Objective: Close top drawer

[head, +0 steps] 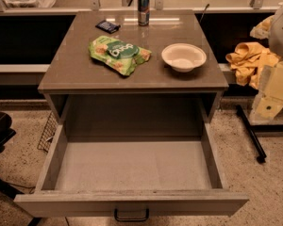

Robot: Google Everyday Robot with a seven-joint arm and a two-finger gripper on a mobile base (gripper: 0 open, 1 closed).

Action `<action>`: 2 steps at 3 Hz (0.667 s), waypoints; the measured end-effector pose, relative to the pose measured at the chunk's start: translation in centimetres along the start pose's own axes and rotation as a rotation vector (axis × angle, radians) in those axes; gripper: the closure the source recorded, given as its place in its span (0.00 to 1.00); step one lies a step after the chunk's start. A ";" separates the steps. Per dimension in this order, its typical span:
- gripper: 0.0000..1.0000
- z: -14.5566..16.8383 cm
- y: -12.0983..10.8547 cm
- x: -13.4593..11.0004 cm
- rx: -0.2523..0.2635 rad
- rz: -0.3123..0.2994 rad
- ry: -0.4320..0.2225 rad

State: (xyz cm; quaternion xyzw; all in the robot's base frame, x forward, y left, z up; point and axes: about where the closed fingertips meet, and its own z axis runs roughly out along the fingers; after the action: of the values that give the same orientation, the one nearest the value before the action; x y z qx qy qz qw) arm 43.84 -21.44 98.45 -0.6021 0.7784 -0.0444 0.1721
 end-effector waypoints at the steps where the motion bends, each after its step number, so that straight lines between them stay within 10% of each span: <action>1: 0.00 -0.1 0.0 0.0 0.002 -0.001 0.000; 2: 0.00 0.6 0.5 0.9 0.007 0.017 -0.031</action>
Offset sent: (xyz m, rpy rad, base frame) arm -0.0125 -0.0196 -0.0336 0.0988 -0.0166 -0.0280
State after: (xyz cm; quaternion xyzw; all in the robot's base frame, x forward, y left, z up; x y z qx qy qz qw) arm 43.42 -22.03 97.53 -0.5954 0.7806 -0.0363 0.1866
